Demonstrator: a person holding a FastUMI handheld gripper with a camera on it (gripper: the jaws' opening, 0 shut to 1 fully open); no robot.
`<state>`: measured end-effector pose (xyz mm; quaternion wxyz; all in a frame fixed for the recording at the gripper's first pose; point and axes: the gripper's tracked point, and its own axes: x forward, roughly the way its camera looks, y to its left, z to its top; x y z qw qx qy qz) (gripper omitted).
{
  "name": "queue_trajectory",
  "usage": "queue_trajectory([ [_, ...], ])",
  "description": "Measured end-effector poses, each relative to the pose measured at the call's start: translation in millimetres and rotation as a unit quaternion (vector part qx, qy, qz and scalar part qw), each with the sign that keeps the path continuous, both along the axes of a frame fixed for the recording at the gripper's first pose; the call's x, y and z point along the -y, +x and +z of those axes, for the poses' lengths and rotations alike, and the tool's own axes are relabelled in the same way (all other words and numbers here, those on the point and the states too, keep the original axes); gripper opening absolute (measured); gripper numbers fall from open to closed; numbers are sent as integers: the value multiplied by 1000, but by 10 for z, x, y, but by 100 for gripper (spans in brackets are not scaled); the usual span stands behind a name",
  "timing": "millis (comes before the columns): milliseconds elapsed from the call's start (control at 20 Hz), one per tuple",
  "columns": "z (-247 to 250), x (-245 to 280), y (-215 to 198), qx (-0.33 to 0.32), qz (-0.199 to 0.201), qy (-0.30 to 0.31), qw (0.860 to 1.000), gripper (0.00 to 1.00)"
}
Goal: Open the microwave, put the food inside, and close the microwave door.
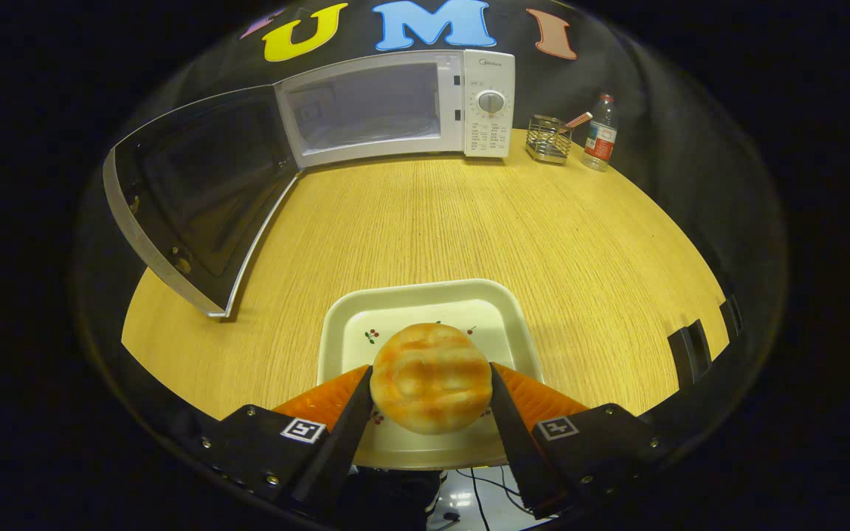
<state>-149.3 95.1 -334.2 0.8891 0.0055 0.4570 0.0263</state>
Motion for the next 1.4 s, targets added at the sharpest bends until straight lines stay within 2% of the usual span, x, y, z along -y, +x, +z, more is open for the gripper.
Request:
queue_trajectory([
  [50,39,-5,31,5,1,4,1000,83],
  [250,286,-85,220,32,-3,33,999,82],
  [450,621,-198,592,78,-5,64,995,82],
  [850,1073,-518,1445,145,3,126,981,82],
  [1400,1278,-920,2483,191,-5,220,957,82],
])
